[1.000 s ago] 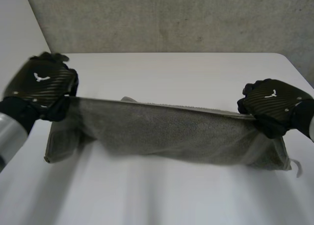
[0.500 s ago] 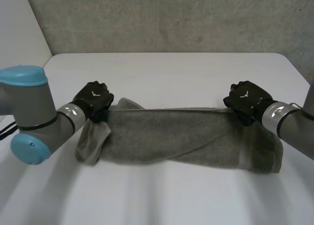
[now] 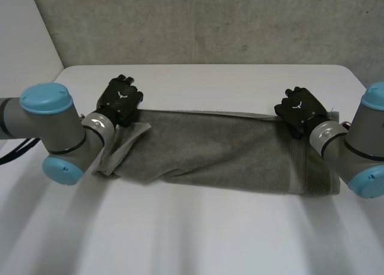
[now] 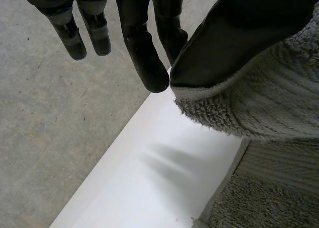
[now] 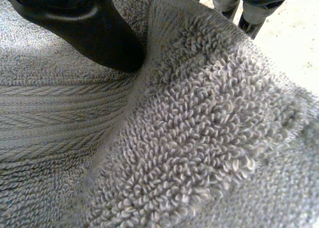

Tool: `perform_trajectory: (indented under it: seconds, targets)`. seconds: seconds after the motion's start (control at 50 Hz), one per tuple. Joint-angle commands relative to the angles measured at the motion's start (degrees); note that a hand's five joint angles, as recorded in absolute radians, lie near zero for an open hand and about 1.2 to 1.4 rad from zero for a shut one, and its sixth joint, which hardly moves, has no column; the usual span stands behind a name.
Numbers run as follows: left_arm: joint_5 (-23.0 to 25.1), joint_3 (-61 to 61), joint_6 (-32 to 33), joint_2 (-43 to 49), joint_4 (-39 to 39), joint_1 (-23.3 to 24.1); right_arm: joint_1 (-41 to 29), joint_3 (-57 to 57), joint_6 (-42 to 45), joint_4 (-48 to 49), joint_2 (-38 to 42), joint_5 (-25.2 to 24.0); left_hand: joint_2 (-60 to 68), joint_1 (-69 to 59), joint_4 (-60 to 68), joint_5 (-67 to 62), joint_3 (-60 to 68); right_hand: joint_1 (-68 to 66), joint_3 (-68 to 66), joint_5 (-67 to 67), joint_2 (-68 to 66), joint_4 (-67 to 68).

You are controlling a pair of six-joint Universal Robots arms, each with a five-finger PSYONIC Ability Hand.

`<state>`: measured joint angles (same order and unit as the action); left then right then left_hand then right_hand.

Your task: Fold the towel.

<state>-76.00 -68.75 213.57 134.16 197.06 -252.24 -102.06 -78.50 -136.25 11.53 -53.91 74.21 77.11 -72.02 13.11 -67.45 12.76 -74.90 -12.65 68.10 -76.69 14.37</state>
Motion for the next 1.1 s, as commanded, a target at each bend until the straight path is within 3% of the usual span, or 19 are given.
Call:
perform_trajectory:
  seconds: [0.02,0.12,0.14,0.16,0.18,0.2,0.22,0.24,0.26,0.28,0.34,0.5,0.72,0.82,1.0,1.1]
  targets:
    - [0.06,2.21,0.18,3.83,-0.19,0.34,-1.21,1.15,0.46,-0.19,3.64,0.23,2.89,-7.98,-3.11,-2.55,-2.76,-5.10,2.65,1.90,-3.31,-4.37]
    - [0.06,2.39,0.27,5.24,-0.01,0.34,-1.56,2.03,0.64,-0.10,7.15,0.40,2.89,-7.98,-3.11,-2.55,-2.76,-5.10,2.65,1.90,-3.31,-4.37]
    - [-0.03,2.39,0.18,5.24,-0.01,0.34,-1.56,2.03,0.64,-0.10,7.16,0.41,-2.59,-2.51,-3.11,2.93,-2.76,-5.10,2.65,1.90,-3.31,-4.37]
    - [-0.12,2.39,0.01,5.06,-0.01,0.34,-1.56,2.29,0.64,-0.10,7.33,0.58,-21.79,16.70,-3.11,22.13,-2.76,-4.16,2.65,0.96,-2.37,-4.37]
    - [-0.12,2.39,0.00,5.06,-0.01,0.34,-1.65,2.47,0.55,-0.10,7.25,0.84,-21.98,16.89,-3.11,22.32,-2.76,10.17,2.65,-13.37,11.96,-4.37]
    - [-0.20,2.39,-0.08,4.71,-0.01,0.34,-1.65,2.47,0.55,-0.10,7.24,0.85,-45.63,40.54,-3.11,45.97,-2.76,10.31,2.65,-13.52,12.11,-4.37]
    - [-0.29,2.30,-0.26,4.19,-0.01,0.43,-1.65,2.56,0.55,-0.10,6.90,1.19,-58.69,53.60,-3.11,59.03,-2.76,29.63,2.65,-32.84,31.42,-4.37]
    - [-0.29,2.30,-0.26,4.18,-0.01,0.43,-1.65,2.56,0.55,-0.10,6.89,1.20,-58.82,53.73,-3.11,59.16,-2.76,29.82,2.65,-33.03,31.62,-4.37]
    - [-0.29,2.21,-0.43,3.23,-0.01,0.69,-1.65,2.73,0.37,-0.10,6.28,1.46,-62.49,57.39,-3.11,62.83,-2.76,46.98,2.65,-50.18,48.77,-4.37]
    - [-0.20,1.95,-0.96,1.74,-0.01,0.87,-1.65,2.73,-0.06,-0.10,5.06,1.81,-65.02,59.93,-3.11,65.36,-2.76,55.31,2.65,-58.52,57.10,-4.37]
    - [-0.12,1.60,-1.93,0.40,0.08,0.87,-1.65,2.56,-0.85,-0.10,2.51,2.69,-65.55,60.46,-3.11,65.89,-2.76,64.90,2.65,-68.10,66.69,-4.37]
    - [2.86,0.55,-14.13,-6.44,-0.10,1.05,-1.56,1.07,-10.77,3.14,-3.64,3.13,-65.55,60.46,-3.11,65.89,-2.76,64.90,2.65,-68.10,66.69,-4.37]
    - [5.51,-5.78,-21.88,-12.17,-1.42,0.87,-0.60,-1.65,-19.31,-2.20,-8.91,2.96,-64.71,59.62,-3.11,65.05,-2.76,64.90,2.65,-68.10,66.69,-4.37]
    - [5.68,-14.55,-25.57,-20.85,-3.79,0.17,0.72,-7.79,-19.23,-5.72,-15.41,2.69,-64.88,59.78,-3.11,65.22,-2.76,64.90,2.65,-68.10,66.69,-4.37]
    - [5.77,-27.12,-25.31,-28.86,-3.97,-0.54,2.57,-18.01,-16.59,-10.21,-24.92,1.73,-64.04,58.95,-3.11,64.38,-2.76,64.90,2.65,-68.10,66.69,-4.37]
    - [5.69,-33.01,-24.96,-30.18,-3.62,0.34,2.66,-24.76,-7.47,-12.67,-25.45,0.41,-63.37,58.27,-3.11,63.71,-2.76,64.90,2.65,-68.10,66.69,-4.37]
